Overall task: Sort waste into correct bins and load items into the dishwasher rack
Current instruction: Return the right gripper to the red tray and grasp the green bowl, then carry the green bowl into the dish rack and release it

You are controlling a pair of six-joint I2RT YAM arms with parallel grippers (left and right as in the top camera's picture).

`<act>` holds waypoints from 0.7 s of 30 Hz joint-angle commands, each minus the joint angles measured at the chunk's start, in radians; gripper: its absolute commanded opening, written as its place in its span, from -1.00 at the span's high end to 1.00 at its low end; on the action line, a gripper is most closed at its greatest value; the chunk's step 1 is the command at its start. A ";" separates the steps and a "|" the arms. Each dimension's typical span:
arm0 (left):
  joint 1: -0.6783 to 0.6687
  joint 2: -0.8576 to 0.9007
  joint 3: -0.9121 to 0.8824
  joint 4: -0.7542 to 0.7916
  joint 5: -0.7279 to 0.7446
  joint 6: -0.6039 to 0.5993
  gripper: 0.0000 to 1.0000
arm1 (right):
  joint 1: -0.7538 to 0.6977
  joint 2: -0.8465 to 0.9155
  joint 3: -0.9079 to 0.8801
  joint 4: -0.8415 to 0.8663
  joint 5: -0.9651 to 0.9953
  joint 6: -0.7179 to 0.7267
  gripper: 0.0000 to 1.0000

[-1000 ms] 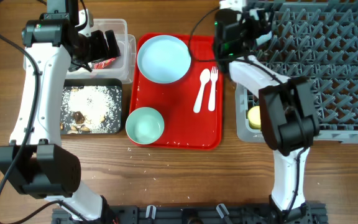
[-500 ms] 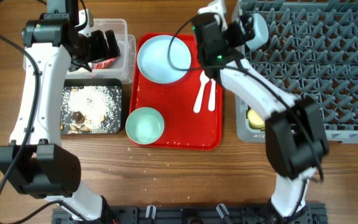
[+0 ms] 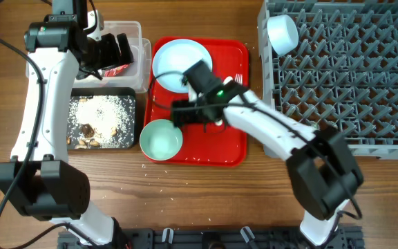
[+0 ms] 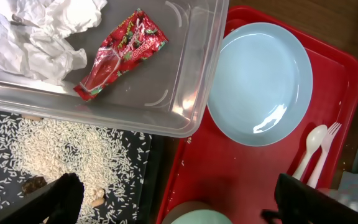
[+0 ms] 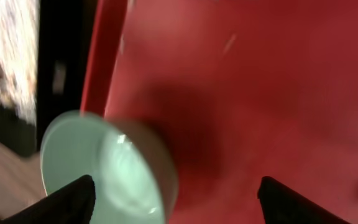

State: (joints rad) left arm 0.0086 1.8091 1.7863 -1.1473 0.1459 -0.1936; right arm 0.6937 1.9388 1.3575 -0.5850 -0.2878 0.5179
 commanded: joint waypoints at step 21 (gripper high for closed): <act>0.004 -0.012 0.014 0.003 -0.006 0.002 -1.00 | -0.199 -0.381 -0.035 -0.301 0.341 0.084 0.91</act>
State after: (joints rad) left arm 0.0086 1.8091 1.7863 -1.1473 0.1459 -0.1936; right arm 0.5655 1.7687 1.3151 -0.8467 -0.1905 0.6300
